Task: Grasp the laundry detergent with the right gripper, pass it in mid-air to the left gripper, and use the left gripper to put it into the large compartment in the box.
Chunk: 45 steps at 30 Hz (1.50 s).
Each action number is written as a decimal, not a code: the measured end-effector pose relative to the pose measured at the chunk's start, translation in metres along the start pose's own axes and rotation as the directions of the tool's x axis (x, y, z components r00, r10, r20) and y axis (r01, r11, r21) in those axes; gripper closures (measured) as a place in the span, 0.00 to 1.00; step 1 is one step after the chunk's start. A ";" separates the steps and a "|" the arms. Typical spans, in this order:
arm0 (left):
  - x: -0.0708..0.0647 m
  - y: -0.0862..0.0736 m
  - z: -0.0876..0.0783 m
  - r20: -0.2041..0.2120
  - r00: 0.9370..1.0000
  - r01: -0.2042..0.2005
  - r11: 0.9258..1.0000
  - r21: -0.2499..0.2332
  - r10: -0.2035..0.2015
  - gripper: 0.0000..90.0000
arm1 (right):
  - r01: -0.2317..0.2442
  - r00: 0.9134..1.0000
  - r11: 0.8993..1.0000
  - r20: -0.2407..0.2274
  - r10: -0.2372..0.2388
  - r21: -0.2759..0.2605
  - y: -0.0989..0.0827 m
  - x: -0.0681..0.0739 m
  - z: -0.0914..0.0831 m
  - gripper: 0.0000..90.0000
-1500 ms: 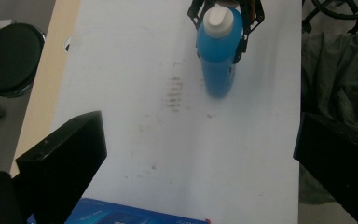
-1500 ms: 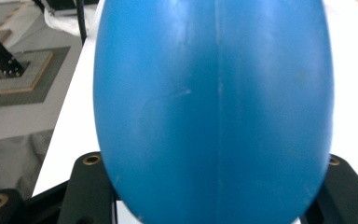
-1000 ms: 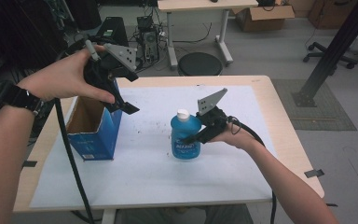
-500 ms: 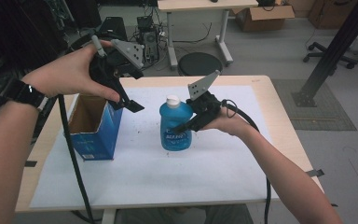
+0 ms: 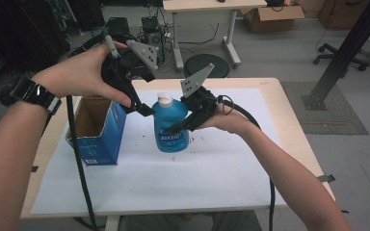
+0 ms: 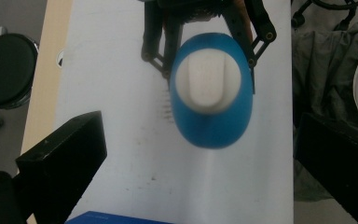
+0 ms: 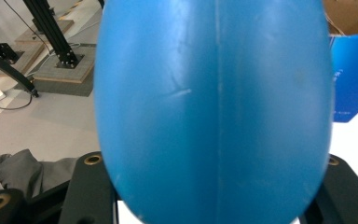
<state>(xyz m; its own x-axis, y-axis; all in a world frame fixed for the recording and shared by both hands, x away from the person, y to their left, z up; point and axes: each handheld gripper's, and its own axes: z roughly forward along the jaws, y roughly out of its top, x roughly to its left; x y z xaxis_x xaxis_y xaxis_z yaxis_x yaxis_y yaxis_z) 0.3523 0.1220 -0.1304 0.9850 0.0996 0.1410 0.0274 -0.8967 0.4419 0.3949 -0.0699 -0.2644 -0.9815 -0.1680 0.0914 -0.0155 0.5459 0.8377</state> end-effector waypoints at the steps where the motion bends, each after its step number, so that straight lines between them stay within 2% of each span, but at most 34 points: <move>1: 0.000 0.001 0.001 0.000 1.000 0.002 1.000 0.002 -0.002 0.03 | 0.007 1.000 1.000 -0.002 -0.007 -0.001 0.002 0.000 0.001 0.48; 13: -0.003 0.008 0.015 0.007 1.000 -0.014 0.998 0.054 0.013 0.03 | 0.017 1.000 1.000 -0.006 -0.017 0.024 0.013 0.003 0.007 0.48; 21: -0.003 0.014 0.027 0.020 0.999 -0.033 0.995 0.095 0.031 0.07 | 0.019 1.000 0.999 0.004 -0.019 0.029 0.016 0.004 0.005 0.48; 31: -0.002 0.019 0.035 0.041 0.999 -0.033 0.992 0.123 0.028 0.19 | 0.023 1.000 0.999 0.010 -0.023 0.033 0.017 0.006 0.003 0.48; 45: -0.002 0.020 0.038 0.056 0.998 -0.024 0.991 0.133 0.017 0.34 | 0.014 1.000 0.999 0.019 -0.015 0.045 0.015 0.005 0.003 0.48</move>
<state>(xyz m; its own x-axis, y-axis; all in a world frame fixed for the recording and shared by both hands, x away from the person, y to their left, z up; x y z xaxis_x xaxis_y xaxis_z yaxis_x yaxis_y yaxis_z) 0.3574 0.0871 -0.1554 0.9933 0.0604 0.0988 0.0262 -0.9483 0.3163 0.3893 -0.0601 -0.2526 -0.9846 -0.1608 0.0690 -0.0377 0.5797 0.8139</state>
